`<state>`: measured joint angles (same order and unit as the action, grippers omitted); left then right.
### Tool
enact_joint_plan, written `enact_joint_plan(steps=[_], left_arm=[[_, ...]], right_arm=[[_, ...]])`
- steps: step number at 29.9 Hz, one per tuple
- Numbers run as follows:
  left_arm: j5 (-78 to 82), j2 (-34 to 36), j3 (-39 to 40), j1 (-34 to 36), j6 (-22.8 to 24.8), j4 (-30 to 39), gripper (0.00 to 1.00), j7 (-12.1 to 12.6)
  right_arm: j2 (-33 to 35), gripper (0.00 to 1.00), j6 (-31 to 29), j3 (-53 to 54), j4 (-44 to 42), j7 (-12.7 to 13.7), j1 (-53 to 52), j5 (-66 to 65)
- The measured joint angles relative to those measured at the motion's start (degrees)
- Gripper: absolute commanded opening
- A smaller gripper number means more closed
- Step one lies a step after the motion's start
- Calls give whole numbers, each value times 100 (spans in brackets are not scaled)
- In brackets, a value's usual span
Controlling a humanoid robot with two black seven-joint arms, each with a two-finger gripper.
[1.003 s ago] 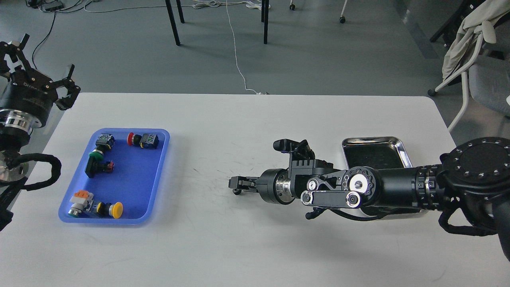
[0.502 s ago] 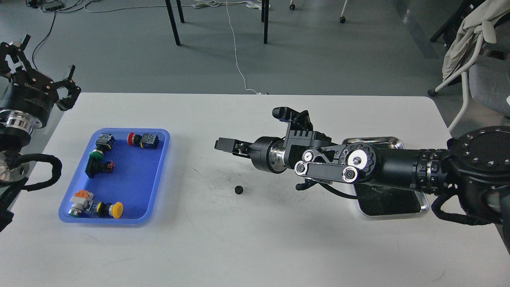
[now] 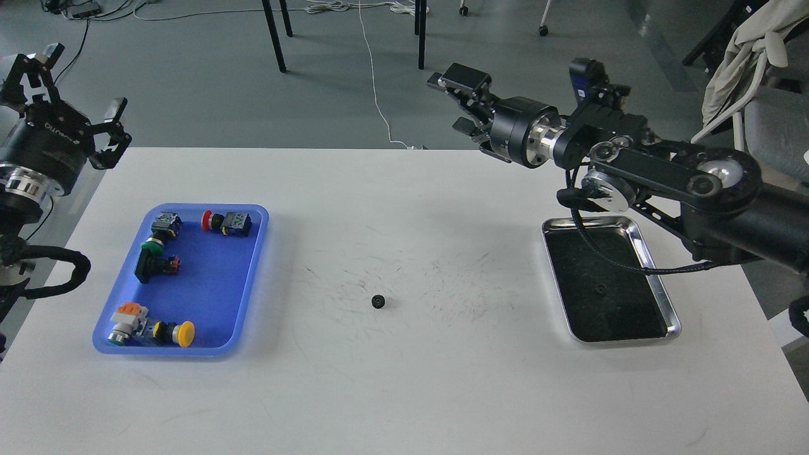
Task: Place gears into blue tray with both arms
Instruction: 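Retract the right arm and move the left gripper toward the black part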
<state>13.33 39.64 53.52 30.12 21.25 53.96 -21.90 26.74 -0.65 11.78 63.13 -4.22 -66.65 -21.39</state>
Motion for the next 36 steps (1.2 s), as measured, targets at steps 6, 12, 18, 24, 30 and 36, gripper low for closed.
enact_joint_plan(steps=[6,12,18,24,30,36], left_arm=[[1124,244,0,63,25,909,99,203],[2894,406,-50,-1,318,2076,99,392],[4904,449,-533,-73,545,2871,99,364],[7064,42,-1278,-94,-152,3059,99,365],[8990,-323,-2315,-105,-1575,2949,99,388],[10193,-658,-2996,-243,-2788,2369,98,412]], right_arm=[[1105,94,-676,1838,71,-97,1330,1044],[1546,94,-1373,3752,-48,-180,3104,2482],[1497,95,-1883,4648,-215,-394,4433,2958],[1280,95,-1964,4691,-222,-647,4909,2983],[1119,95,-1963,4635,-222,-667,4991,2976],[1099,95,-1956,4627,-223,-668,4991,2967]])
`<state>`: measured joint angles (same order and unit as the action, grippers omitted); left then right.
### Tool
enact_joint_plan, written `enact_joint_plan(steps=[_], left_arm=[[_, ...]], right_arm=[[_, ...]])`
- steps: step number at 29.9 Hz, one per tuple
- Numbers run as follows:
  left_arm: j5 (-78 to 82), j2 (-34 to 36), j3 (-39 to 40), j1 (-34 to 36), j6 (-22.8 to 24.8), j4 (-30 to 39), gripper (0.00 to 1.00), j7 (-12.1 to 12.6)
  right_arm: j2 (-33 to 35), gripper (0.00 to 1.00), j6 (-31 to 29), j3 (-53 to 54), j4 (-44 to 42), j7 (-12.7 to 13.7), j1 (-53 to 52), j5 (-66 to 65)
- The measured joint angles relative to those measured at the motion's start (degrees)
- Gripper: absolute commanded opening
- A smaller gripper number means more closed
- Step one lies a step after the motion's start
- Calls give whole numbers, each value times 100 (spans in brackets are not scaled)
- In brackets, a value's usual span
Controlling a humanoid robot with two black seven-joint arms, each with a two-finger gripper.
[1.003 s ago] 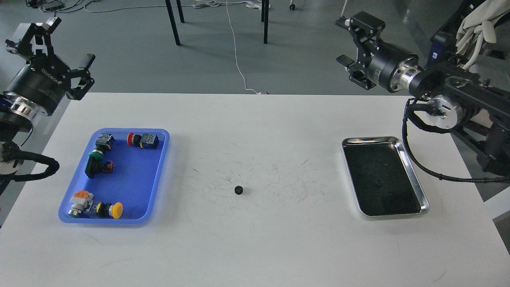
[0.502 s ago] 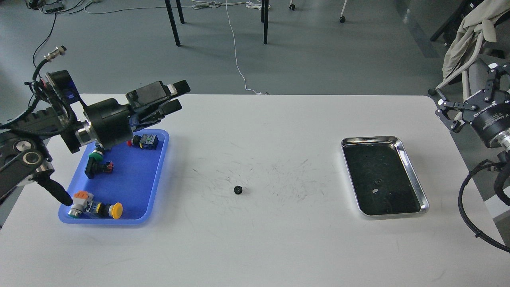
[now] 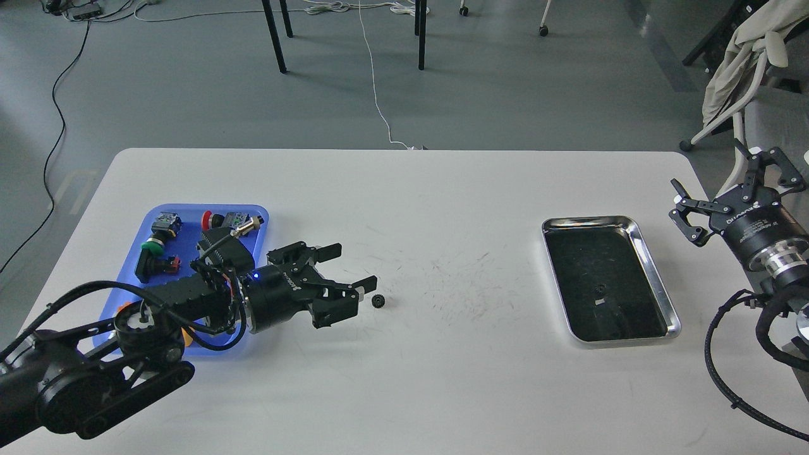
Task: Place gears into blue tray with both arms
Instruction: 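Retract the right arm and move the left gripper toward the black part, then close the left gripper on the black part on the table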
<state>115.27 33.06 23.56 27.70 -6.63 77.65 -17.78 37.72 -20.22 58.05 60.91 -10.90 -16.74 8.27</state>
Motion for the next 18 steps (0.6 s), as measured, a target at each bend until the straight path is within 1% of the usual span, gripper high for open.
enact_joint_plan(steps=[2,6,10,14,18], left_arm=[[265,-144,-8,-67,-164,-187,97,30],[689,-429,5,-184,-358,-615,96,204],[945,-699,6,-212,-557,-1070,93,271],[973,-895,-6,-291,-663,-1294,91,312],[974,-1044,-6,-389,-685,-1378,89,331]], right_arm=[[-1,95,-1,-5,0,0,0,-2],[-1,95,-15,-20,4,0,0,-44],[4,95,-18,-20,5,0,-5,-61],[7,95,-18,-14,2,0,-5,-62],[7,95,-18,-13,-2,0,-5,-63]])
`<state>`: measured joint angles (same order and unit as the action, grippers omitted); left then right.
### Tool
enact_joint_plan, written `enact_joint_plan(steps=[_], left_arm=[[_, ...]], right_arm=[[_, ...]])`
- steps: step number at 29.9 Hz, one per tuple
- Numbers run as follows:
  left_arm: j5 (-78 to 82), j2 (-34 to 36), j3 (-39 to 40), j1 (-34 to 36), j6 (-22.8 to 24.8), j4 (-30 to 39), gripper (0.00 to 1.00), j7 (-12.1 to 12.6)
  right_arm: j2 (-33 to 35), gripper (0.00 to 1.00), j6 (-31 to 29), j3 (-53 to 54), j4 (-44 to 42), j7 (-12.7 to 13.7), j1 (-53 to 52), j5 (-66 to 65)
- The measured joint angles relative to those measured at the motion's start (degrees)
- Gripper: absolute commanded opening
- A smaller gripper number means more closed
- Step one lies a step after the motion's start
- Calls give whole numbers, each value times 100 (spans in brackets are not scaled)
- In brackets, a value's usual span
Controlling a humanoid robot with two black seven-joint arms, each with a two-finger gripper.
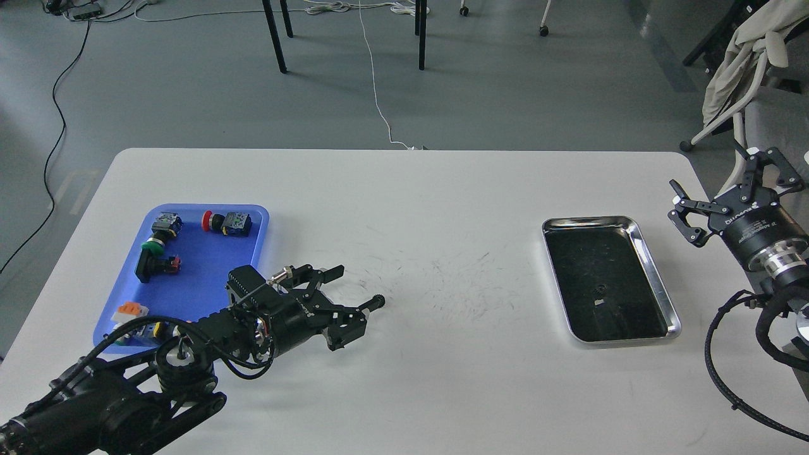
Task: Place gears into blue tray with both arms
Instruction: 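Close the left gripper on the black part on the table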
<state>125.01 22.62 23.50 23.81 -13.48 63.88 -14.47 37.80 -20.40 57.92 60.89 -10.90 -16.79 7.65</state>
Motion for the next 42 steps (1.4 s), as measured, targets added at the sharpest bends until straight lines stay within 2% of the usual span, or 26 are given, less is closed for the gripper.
enact_joint_plan(steps=[9,17,24,26,29,31,36,42], left_arm=[[0,-276,-4,-82,-76,-250,83,6],[0,-441,-21,-109,-96,-428,70,4],[0,-517,-35,-131,-197,-594,53,4],[0,-543,-34,-145,-235,-653,41,2],[-1,-560,-32,-159,-279,-699,35,0],[-2,-569,-25,-169,-292,-721,22,2],[-2,-584,-29,-183,-313,-727,11,5],[-2,-586,-11,-295,-411,-727,8,-7]], right_arm=[[0,95,10,1,-7,0,0,0],[0,95,10,1,-7,0,0,0],[4,95,24,1,-15,0,0,0],[8,95,24,1,-16,0,0,0],[8,95,26,1,-16,0,0,0],[8,95,26,1,-16,0,0,0],[8,95,27,1,-16,0,0,-4],[8,95,27,1,-16,0,0,-4]])
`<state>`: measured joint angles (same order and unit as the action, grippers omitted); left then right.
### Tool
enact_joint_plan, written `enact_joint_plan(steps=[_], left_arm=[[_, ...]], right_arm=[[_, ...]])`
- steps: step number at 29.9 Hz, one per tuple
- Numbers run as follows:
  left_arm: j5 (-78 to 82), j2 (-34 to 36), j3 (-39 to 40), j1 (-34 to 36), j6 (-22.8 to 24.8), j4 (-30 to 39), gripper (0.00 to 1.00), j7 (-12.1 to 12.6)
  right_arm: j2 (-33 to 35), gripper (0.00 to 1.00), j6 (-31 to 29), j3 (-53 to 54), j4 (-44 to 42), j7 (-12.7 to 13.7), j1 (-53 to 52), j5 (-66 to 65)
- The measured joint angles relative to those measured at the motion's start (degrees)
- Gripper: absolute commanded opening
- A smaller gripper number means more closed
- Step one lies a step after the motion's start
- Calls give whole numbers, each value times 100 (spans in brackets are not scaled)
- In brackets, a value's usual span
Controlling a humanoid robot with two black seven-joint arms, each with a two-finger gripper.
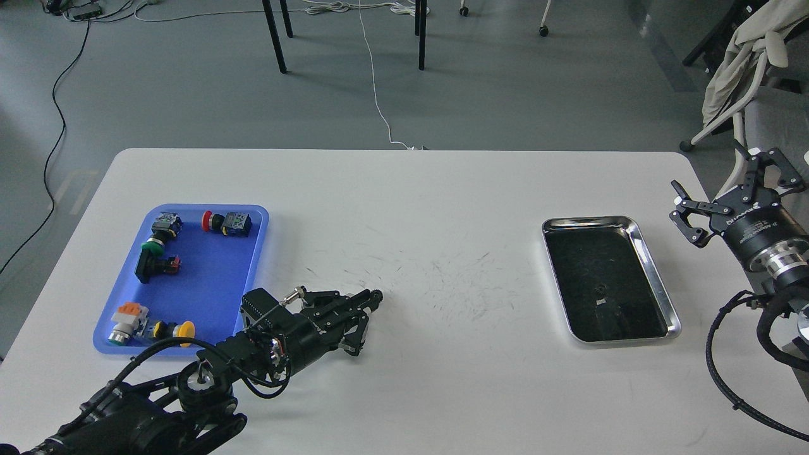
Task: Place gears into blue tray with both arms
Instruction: 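Close the left gripper on the black part on the table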
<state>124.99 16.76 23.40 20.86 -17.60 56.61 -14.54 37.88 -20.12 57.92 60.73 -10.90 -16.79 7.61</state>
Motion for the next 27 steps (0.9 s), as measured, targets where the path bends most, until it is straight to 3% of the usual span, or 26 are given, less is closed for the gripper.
enact_joint_plan(steps=[7,9,12,15,16,20,27], left_arm=[[2,74,26,-9,-100,8,9,-20],[1,119,38,0,-145,13,16,-27],[2,139,51,11,-228,30,45,-43],[1,137,51,12,-349,76,85,-49],[2,132,49,12,-374,96,92,-53],[2,109,31,9,-398,218,96,-58],[2,18,-34,56,-376,263,95,-45]], right_arm=[[0,95,0,0,0,0,0,1],[0,95,0,0,0,0,0,1],[0,95,0,0,0,0,0,1],[0,95,0,0,0,0,0,1],[0,95,0,0,0,0,0,1],[9,95,0,5,0,0,0,1],[40,95,0,17,-16,0,0,1]])
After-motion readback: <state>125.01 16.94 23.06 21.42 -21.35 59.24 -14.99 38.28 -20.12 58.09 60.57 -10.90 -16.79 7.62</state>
